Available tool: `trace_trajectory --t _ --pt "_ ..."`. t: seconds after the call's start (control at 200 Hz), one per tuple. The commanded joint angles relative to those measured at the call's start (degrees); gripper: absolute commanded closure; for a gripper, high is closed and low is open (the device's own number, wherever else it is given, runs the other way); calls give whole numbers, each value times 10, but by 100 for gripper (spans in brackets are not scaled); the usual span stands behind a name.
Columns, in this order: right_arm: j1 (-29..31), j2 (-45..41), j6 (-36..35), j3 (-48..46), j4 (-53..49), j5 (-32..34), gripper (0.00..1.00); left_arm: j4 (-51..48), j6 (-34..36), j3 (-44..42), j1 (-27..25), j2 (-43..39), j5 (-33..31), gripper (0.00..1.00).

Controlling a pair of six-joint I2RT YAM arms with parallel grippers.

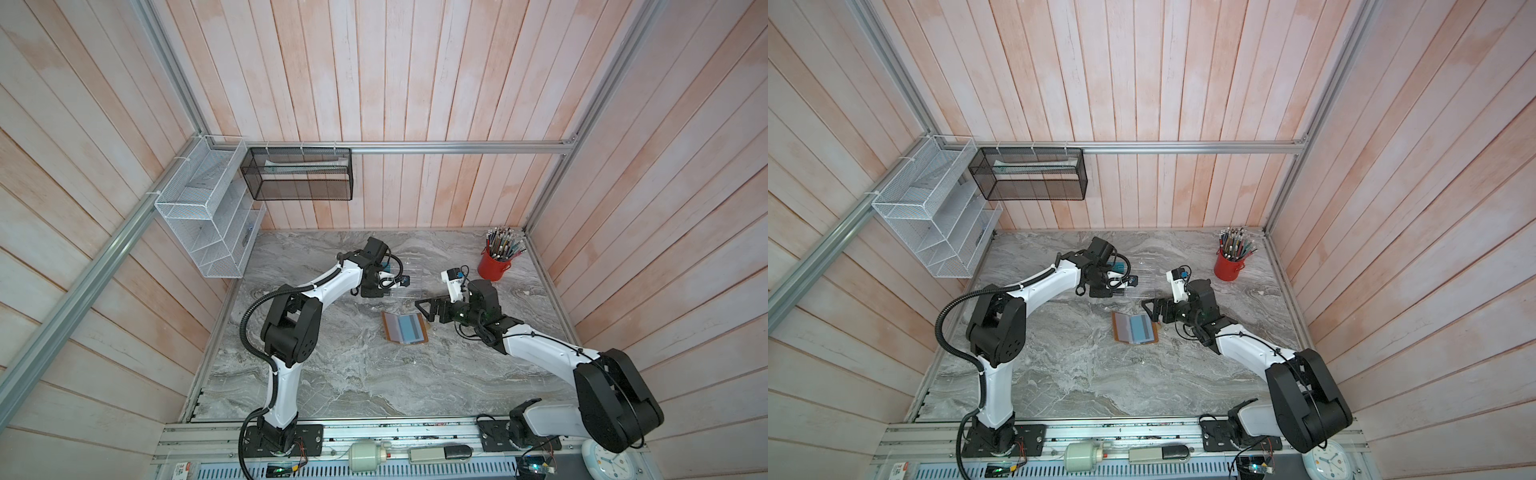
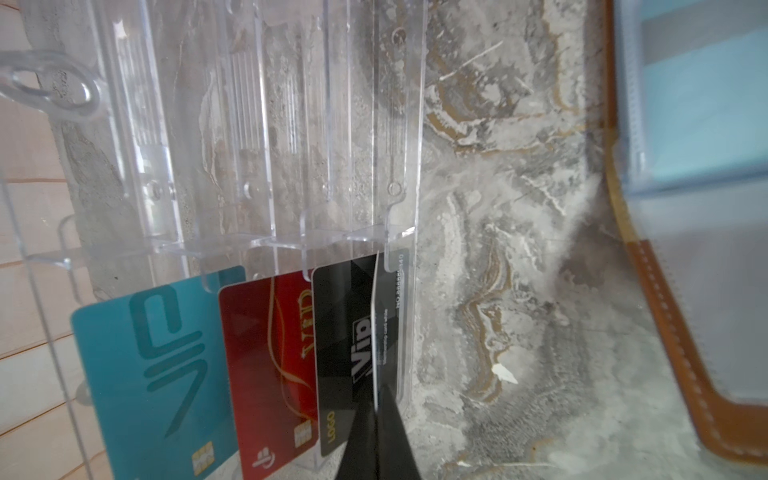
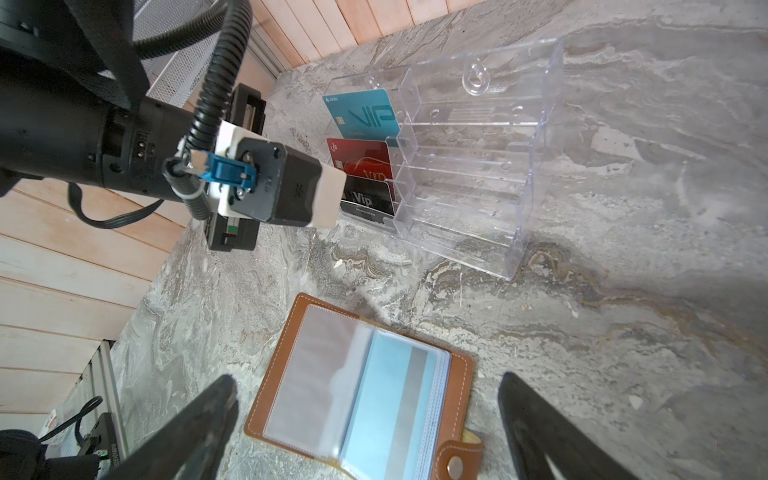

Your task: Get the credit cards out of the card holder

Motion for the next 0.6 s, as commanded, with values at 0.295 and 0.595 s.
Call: trace_trajectory --t 0.295,0.595 --pt "-3 9 8 -11 18 -10 2 15 5 2 -4 -1 -10 70" --pt "-2 8 11 -11 16 -12 2 26 -12 13 -2 -11 -19 42"
